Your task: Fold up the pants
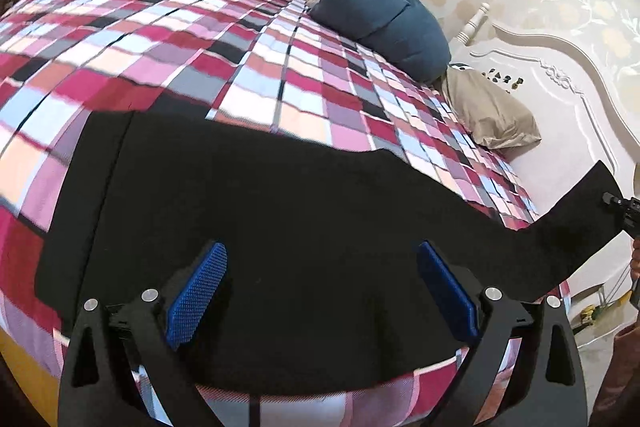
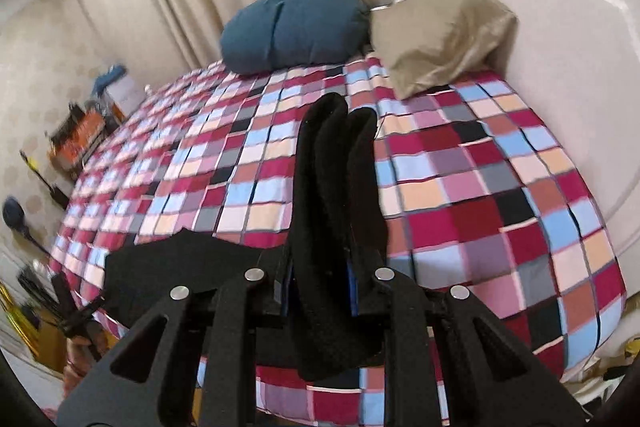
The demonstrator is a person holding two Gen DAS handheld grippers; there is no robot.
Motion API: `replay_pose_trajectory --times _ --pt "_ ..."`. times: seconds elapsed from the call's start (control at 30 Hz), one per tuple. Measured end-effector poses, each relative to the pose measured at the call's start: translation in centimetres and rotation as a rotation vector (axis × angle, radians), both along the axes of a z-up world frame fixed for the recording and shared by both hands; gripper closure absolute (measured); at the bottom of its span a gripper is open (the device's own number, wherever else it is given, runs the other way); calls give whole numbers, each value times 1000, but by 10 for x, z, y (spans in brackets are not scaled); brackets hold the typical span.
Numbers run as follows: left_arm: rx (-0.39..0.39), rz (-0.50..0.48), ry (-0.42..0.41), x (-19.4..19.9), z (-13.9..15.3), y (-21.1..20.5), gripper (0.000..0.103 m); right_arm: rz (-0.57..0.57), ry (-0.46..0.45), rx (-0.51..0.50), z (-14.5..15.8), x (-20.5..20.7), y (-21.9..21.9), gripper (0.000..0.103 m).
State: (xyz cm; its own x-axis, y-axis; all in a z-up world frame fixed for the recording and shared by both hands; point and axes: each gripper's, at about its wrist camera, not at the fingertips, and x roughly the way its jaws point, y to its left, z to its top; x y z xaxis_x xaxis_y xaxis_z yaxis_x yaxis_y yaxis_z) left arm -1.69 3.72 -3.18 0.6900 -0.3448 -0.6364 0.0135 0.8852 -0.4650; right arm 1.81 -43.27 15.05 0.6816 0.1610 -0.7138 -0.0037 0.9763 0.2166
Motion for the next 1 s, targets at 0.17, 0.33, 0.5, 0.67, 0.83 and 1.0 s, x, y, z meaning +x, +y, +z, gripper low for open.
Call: replay_pose_trajectory --times 0.17,0.33,0.5,0.67,0.83,1.0 --pt "23 25 4 -10 -5 8 8 46 46 -88 -41 18 64 84" --pt "6 53 -4 -18 -5 19 8 95 117 -142 -97 34 122 84" --pt "-13 71 3 -23 -8 27 8 122 174 -175 -146 42 165 84" --pt "-20 71 12 -25 -10 28 8 133 201 -227 -178 46 198 84" --pt "-28 67 22 -24 -13 26 8 141 191 -291 -187 43 221 84" --pt "-32 58 29 -23 -15 21 8 148 182 -326 -189 41 231 84"
